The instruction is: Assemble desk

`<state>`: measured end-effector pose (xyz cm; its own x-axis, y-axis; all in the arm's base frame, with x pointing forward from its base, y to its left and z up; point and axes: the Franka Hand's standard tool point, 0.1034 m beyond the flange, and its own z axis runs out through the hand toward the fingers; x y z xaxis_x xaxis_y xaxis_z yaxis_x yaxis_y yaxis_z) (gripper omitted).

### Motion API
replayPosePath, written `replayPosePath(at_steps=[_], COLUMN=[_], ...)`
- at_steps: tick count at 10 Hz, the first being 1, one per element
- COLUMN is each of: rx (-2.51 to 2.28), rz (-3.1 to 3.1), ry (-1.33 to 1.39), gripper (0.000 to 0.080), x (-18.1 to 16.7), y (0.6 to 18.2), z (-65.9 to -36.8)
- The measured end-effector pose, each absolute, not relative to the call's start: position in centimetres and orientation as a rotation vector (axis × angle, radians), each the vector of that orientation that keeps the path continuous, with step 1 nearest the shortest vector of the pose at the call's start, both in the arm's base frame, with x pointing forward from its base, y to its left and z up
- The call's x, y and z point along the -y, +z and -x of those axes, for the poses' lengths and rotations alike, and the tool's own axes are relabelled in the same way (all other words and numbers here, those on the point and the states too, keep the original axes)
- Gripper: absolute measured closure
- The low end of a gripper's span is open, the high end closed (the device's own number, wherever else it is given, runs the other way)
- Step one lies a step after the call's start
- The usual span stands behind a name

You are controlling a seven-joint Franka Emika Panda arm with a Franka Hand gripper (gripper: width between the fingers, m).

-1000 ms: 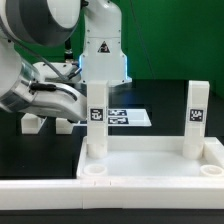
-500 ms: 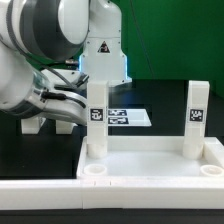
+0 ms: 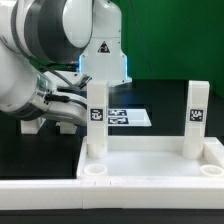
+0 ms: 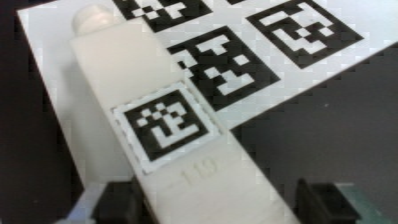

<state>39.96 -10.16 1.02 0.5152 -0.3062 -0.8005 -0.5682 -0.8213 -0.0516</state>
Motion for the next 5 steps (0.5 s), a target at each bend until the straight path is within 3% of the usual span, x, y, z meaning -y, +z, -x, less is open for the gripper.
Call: replayPosePath(at_steps=[5], rx=[-0.732], rz=[2.452], ry=[1.205], gripper=[0.0386], x=[10.19], y=[1.02], z=[-39.95])
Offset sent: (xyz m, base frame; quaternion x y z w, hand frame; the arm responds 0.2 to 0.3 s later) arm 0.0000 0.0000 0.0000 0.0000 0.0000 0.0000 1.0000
